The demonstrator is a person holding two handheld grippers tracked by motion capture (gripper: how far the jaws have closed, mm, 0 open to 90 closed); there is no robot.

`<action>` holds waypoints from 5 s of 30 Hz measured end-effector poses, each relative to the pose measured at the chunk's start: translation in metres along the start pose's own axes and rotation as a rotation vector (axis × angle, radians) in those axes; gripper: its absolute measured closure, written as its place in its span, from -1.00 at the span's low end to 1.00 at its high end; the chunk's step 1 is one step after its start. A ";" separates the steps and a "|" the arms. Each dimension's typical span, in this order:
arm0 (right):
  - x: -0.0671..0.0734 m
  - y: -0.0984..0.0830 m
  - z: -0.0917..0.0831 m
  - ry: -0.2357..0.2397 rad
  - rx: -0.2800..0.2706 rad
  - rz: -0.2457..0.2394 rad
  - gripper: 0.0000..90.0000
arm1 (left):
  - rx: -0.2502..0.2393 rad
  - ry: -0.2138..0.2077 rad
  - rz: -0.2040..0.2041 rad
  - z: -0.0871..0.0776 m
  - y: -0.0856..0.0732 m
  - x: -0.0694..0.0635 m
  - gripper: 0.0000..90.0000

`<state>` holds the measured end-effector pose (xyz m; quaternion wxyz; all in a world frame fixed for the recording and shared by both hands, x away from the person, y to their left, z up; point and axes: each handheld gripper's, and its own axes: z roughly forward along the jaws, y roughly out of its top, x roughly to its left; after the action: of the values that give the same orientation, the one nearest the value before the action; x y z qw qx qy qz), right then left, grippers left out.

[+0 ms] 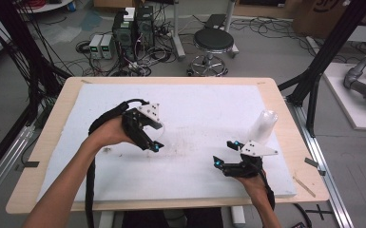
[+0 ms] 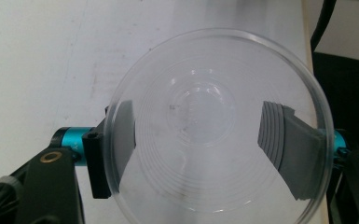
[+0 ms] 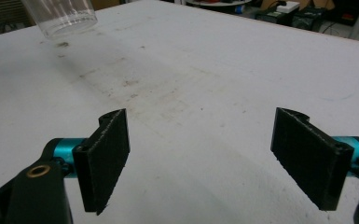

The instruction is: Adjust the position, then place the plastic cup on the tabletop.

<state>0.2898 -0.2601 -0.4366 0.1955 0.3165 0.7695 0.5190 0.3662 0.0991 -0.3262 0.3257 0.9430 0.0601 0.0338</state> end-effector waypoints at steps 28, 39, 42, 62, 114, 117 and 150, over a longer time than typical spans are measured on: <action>-0.002 -0.015 0.005 -0.039 0.010 -0.002 -0.57 | 0.176 -0.014 0.040 0.023 0.019 0.014 -0.39; -0.002 -0.016 0.003 -0.034 0.007 0.011 -0.57 | 0.166 -0.011 0.040 0.024 0.019 0.016 -0.39; -0.002 -0.016 0.004 -0.031 0.010 0.015 -0.57 | 0.171 -0.012 0.032 0.024 0.019 0.016 -0.40; -0.003 -0.015 0.005 -0.019 0.021 0.007 -0.57 | 0.215 -0.001 -0.011 0.057 0.012 0.023 -0.40; -0.004 -0.015 0.005 -0.013 0.020 0.005 -0.57 | 0.201 -0.033 -0.044 0.092 0.002 0.021 -0.69; -0.004 -0.015 0.005 -0.011 0.019 0.006 -0.57 | 0.196 -0.040 -0.047 0.089 0.001 0.021 -0.70; -0.005 -0.016 0.004 -0.017 0.010 0.016 -0.58 | -0.079 0.029 -0.175 0.027 -0.083 0.000 -0.75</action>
<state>0.2916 -0.2645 -0.4529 0.1960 0.3280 0.7680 0.5139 0.3610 0.1470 -0.3991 0.3636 0.9199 0.1453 0.0212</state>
